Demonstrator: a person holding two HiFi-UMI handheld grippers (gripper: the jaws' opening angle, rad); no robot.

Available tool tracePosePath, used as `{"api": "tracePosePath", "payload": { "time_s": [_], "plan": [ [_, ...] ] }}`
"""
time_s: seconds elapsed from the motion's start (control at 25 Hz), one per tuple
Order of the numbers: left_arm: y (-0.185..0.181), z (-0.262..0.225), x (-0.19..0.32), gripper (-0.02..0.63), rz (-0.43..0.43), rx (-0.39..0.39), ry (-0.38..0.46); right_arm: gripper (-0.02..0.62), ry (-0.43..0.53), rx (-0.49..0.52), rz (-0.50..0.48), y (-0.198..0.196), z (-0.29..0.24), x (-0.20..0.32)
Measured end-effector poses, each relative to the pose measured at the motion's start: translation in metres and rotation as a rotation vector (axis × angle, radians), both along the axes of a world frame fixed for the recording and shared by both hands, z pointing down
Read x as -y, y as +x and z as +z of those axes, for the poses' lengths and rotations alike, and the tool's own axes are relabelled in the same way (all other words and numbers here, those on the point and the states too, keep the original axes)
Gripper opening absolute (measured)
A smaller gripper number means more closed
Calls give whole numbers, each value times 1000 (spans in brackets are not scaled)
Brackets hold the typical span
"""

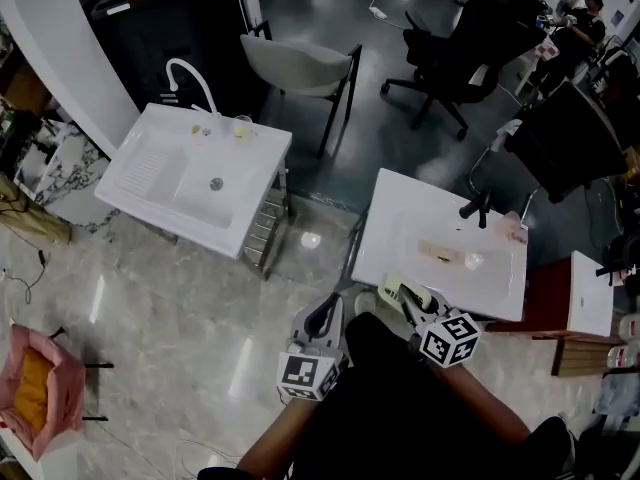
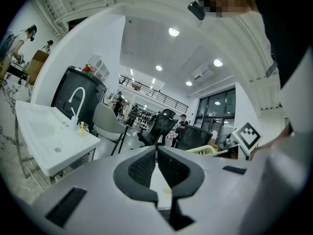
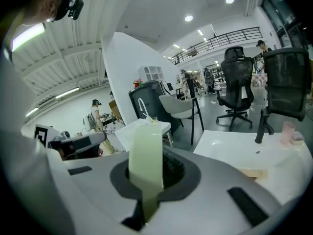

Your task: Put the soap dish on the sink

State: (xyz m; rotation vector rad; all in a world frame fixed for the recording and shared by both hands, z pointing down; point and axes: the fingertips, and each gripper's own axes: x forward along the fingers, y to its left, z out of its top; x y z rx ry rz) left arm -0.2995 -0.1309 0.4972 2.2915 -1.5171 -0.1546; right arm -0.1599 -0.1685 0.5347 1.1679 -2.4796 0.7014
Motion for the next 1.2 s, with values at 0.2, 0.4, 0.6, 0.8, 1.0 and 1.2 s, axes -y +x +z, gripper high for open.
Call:
{"api": "tracePosePath", "payload": {
  "time_s": [0.2,0.4,0.6,0.8,1.0,1.2],
  "plan": [
    [2,8,15,17,5,22,-1,6,-6,55,46,7,-3,36],
    [-11,13,40,17,-1,88,-11,5,-6,109,83,10,0,74],
    [-8,6,82,17,0,104,-11,5,0,93,89,17,14,123],
    [17,11,121,17,74,134,-30,5,-33,123,116,27,22,167],
    [46,12,156,17,120,142,-39,6,-55,141,126,44,28,206],
    [67,15,188,17,143,158,-42,5,-75,121,119,59,46,241]
  ]
}}
